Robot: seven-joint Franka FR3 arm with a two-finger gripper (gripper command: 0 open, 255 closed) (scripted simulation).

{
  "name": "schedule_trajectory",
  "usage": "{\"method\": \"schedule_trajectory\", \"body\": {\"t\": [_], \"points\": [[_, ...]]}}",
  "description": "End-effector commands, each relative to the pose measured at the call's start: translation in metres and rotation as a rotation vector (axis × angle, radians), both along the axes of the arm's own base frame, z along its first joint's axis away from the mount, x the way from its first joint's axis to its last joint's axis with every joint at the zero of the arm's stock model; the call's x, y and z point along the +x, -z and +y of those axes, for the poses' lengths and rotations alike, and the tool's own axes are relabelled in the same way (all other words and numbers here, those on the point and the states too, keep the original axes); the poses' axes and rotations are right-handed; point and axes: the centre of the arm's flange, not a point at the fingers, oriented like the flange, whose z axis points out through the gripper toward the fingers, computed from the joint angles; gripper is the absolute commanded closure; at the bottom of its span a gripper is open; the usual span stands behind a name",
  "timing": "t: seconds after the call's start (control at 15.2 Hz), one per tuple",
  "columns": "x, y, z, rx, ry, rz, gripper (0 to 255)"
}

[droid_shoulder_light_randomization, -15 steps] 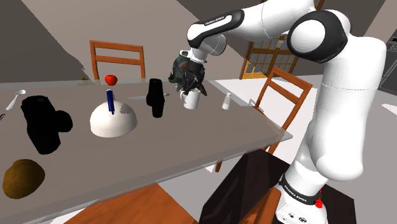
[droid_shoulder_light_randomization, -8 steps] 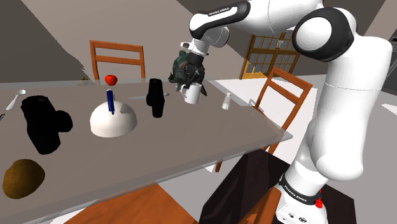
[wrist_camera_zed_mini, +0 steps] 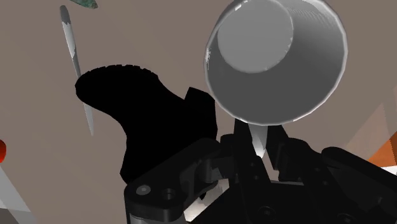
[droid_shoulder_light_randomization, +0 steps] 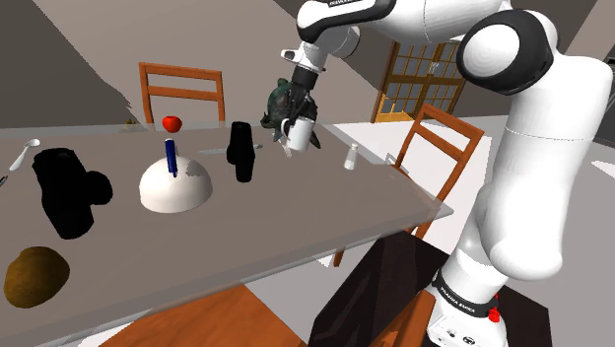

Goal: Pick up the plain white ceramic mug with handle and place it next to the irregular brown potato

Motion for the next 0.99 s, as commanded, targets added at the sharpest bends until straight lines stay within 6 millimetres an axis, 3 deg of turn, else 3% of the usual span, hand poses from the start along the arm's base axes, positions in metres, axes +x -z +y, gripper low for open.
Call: {"method": "schedule_trajectory", "body": {"t": [0.0, 0.73, 0.92], "points": [[0.001, -0.01, 0.0, 0.0, 0.0, 0.0, 255], [0.001, -0.066, 0.0, 0.0, 0.0, 0.0, 255], [-0.003, -0.066, 0.039, 0.0, 0.0, 0.0, 255]]}}
